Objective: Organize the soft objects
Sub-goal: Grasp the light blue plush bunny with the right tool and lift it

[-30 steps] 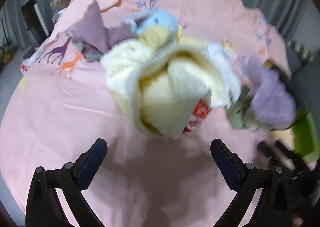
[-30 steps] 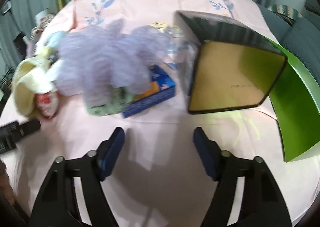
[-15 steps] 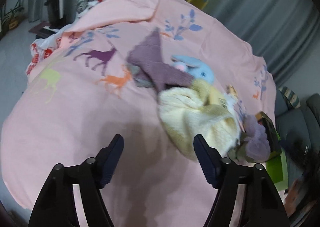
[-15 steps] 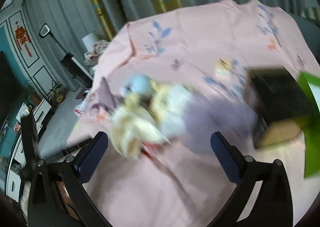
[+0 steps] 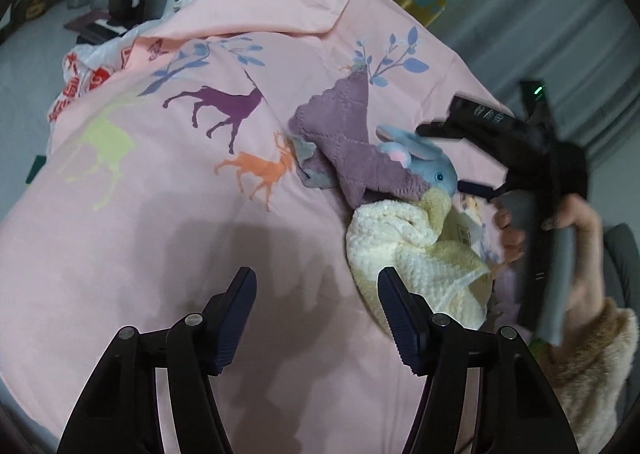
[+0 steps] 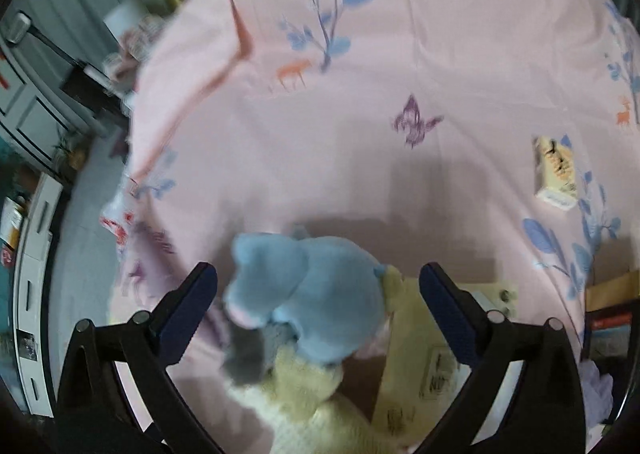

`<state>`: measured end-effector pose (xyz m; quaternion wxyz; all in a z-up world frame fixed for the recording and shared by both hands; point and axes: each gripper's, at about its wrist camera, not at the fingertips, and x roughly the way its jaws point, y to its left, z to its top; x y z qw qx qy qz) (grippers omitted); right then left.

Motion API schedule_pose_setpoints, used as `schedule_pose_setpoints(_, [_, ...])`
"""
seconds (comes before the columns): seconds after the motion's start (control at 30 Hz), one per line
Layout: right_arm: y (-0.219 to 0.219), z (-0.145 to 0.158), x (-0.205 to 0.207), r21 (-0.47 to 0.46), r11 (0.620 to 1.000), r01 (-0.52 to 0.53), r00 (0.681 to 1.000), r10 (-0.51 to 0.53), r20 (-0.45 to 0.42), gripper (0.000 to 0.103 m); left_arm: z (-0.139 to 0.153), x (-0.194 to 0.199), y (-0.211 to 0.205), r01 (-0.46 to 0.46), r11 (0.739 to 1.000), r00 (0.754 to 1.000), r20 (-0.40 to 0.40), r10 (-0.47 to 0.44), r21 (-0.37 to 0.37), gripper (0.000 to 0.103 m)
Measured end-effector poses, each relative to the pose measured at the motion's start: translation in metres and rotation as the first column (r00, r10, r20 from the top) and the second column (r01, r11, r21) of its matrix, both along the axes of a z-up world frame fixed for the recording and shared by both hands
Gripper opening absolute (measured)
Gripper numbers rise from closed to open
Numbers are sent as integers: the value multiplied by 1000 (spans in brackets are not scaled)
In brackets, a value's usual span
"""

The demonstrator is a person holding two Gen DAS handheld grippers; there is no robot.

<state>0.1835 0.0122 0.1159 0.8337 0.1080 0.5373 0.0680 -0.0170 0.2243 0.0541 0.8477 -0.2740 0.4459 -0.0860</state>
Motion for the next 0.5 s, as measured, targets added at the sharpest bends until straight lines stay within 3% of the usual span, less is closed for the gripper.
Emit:
schedule_pose_setpoints(0.13, [-7, -22, 9, 41, 999, 6, 999, -4, -40, 81, -1, 8, -5, 26, 1000, 1000, -14, -26, -13, 64])
schedule_pose_setpoints(0.17, [-9, -23, 8, 51, 999, 4, 999, -2, -34, 70, -1, 10, -6, 33, 999, 999, -14, -33, -23, 64])
schedule_pose_setpoints(0.27, [-17, -17, 4, 84, 996, 21, 1000, -20, -14, 64, 0, 9, -9, 48, 998, 999, -10, -48, -41, 64])
schedule_pose_setpoints(0.37, [-22, 10, -18, 113, 994, 9, 997, -18, 72, 64, 10, 3, -13, 41, 999, 999, 21, -41, -13, 64])
schedule_pose_setpoints(0.5, [-47, 70, -68, 152, 988, -2, 978, -29, 204, 65, 23, -6, -22, 65, 998, 997, 47, -66, 10, 64])
